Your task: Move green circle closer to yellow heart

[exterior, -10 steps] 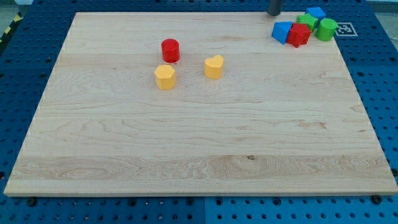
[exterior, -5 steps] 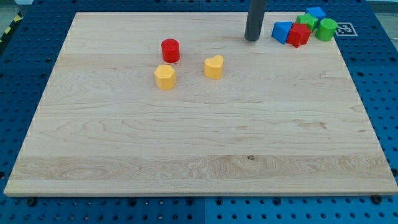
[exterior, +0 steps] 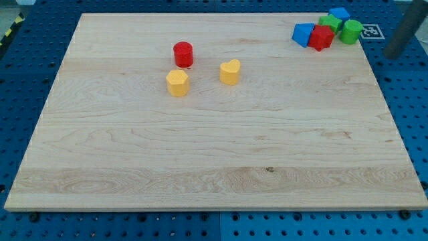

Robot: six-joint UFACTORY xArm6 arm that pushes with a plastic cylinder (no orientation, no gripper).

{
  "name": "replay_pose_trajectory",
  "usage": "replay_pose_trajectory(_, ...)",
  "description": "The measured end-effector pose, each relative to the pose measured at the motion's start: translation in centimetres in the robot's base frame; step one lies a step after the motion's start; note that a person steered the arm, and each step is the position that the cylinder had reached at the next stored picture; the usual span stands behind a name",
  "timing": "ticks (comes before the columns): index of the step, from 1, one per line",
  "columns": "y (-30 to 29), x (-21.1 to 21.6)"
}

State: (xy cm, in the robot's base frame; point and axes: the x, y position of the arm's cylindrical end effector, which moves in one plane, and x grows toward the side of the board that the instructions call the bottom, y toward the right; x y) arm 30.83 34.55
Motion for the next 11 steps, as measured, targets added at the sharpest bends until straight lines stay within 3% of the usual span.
replay_pose_trajectory(1, 0.0, -6.2)
replay_pose_trajectory(2, 0.0, -9.2)
replay_pose_trajectory(3, -1.9, -9.2)
replay_pose_trajectory(11, -9.5, 2.5)
